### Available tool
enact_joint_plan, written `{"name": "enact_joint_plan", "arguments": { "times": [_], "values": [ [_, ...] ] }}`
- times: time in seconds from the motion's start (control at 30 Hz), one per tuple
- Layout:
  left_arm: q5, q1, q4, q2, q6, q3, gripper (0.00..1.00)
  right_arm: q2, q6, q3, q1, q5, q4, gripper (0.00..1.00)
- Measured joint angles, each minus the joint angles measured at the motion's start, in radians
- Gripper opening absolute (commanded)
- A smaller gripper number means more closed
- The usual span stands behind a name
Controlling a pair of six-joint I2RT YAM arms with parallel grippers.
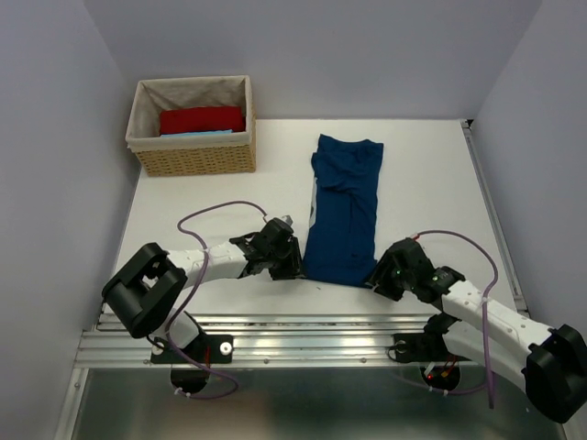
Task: Roll the t-shirts
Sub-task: Roll the T-shirt to the center of the board.
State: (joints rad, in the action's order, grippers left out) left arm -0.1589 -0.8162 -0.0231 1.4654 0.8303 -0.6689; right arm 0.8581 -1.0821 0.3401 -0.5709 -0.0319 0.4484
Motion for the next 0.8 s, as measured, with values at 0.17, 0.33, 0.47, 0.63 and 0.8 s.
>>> {"name": "enact_joint_plan", "arguments": {
  "times": [0.17,0.33,0.47,0.63,0.8],
  "values": [
    [-0.007,0.004,0.029,0.026,0.018,0.002,0.43,0.036,-0.014,-0.010,0.000,0.018,-0.065,0.40],
    [-0.019,0.010,0.040,0.033,0.024,0.002,0.31,0.041,-0.018,-0.019,0.000,0.017,-0.070,0.25],
    [-0.029,0.011,0.058,0.054,0.026,0.002,0.00,0.050,-0.018,-0.022,0.000,0.016,-0.074,0.12],
    [-0.045,0.013,0.068,0.064,0.036,0.002,0.00,0.052,-0.019,-0.022,0.000,0.013,-0.074,0.01],
    [-0.047,0.024,0.058,0.061,0.047,0.001,0.00,0.052,-0.006,-0.008,0.000,0.000,-0.057,0.01]
  ]
}}
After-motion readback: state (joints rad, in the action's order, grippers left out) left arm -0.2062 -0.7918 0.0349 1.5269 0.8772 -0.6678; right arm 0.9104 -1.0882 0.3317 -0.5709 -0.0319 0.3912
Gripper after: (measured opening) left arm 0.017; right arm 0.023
